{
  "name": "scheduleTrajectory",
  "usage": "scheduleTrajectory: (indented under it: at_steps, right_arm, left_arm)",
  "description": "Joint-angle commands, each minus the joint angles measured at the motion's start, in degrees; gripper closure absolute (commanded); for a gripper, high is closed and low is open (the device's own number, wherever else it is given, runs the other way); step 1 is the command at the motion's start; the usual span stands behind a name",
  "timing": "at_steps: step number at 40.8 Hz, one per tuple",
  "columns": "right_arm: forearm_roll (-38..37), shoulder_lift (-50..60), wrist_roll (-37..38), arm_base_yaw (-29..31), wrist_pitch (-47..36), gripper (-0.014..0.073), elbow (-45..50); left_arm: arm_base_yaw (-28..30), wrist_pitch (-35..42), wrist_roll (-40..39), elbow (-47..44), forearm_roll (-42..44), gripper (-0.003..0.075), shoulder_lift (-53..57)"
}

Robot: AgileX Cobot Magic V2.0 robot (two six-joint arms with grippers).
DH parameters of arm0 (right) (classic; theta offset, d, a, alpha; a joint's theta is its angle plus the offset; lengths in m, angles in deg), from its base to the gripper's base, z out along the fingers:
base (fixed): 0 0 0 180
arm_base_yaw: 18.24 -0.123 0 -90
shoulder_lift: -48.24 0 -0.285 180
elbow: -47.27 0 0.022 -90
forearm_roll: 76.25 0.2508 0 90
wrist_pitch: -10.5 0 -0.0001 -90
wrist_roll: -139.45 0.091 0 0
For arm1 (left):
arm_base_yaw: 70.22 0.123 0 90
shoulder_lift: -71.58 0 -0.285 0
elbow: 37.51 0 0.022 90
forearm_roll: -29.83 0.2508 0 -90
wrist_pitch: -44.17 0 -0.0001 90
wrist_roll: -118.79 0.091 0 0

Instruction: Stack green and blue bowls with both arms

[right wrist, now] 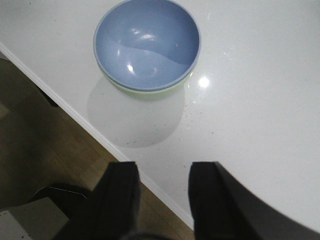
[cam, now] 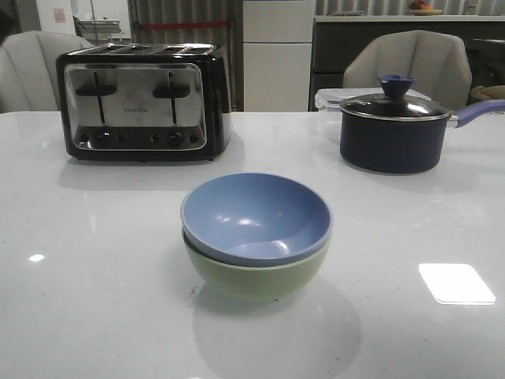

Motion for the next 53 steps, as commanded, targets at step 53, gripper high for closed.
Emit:
scheduleTrajectory:
  at_steps: [53]
  right_arm:
    - [-0.74,0.34,-0.71,-0.09,-3.43,0.0536,-1.65]
  left_arm:
    - [-0.35,1.96,-1.86,-12.56,-0.60,0.0628,20.88]
